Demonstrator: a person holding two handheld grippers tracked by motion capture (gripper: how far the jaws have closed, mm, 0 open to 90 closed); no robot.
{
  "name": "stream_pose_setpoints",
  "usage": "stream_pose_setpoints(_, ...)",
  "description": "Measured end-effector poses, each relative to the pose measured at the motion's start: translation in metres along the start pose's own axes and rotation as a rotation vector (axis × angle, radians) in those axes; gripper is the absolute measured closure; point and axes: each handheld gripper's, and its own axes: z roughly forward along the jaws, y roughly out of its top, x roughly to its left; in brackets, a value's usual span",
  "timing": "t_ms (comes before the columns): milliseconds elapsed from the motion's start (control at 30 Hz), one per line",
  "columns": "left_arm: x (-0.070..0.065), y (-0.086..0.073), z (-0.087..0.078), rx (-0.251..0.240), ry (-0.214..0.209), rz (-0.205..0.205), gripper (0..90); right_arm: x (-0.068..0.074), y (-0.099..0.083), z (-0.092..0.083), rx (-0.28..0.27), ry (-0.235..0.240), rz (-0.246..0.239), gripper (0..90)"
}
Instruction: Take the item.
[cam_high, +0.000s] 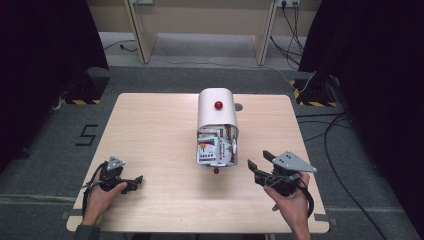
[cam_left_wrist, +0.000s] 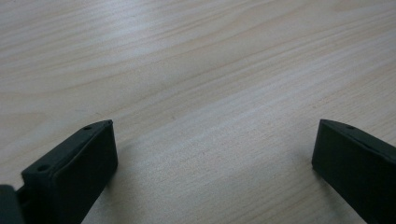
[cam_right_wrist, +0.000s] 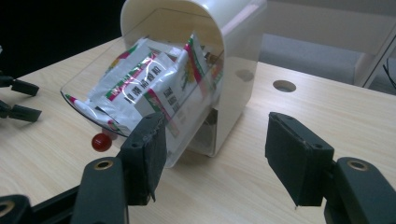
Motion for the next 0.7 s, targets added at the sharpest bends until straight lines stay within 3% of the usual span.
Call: stream_pose_setpoints(700,0.0,0.0,0.0,0.0,0.0,0.0,0.0,0.023,0.01,0.014,-0.004,0.047,-0.042,42.0)
